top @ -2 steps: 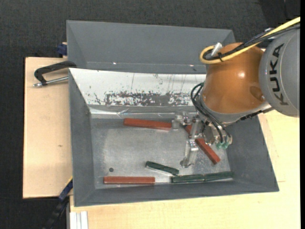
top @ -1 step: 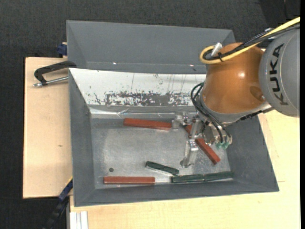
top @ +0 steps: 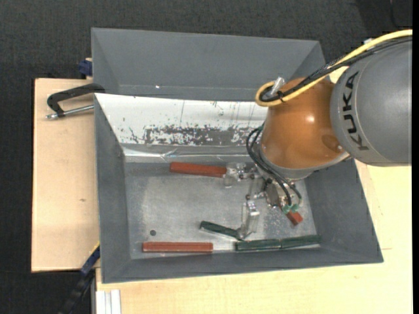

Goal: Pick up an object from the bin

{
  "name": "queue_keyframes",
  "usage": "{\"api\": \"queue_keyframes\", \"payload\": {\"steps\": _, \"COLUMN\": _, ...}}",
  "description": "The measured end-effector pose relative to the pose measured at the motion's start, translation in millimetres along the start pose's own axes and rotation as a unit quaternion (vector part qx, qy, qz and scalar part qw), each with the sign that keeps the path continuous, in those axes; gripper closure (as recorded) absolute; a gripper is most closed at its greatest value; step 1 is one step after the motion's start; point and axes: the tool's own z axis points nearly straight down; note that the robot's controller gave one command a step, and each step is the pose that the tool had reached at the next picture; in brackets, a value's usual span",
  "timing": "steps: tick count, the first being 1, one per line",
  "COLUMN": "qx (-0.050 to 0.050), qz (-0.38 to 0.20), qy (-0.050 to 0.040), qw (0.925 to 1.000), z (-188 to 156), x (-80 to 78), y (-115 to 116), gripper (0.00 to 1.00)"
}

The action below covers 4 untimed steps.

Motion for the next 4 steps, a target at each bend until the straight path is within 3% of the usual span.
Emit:
{"api": "queue_keyframes", "payload": {"steps": 1, "qx": 0.000, "qz": 0.007, "qy": 0.0017, "qw": 1.0000, "z": 74, "x": 0.1, "y": -5, "gripper": 0.00}}
{"api": "queue_keyframes", "payload": {"steps": 2, "qx": 0.000, "qz": 0.076, "qy": 0.0042, "qw": 0.9971, "z": 93, "x": 7.9, "y": 7, "gripper": 1.00}}
{"api": "queue_keyframes", "payload": {"steps": 3, "qx": 0.000, "qz": 0.076, "qy": 0.0042, "qw": 0.9971, "z": 93, "x": 7.9, "y": 7, "gripper": 1.00}}
{"api": "queue_keyframes", "payload": {"steps": 4, "qx": -0.001, "qz": 0.089, "qy": -0.0029, "qw": 0.9960, "z": -105, "x": -8.4, "y": 11, "gripper": 1.00}}
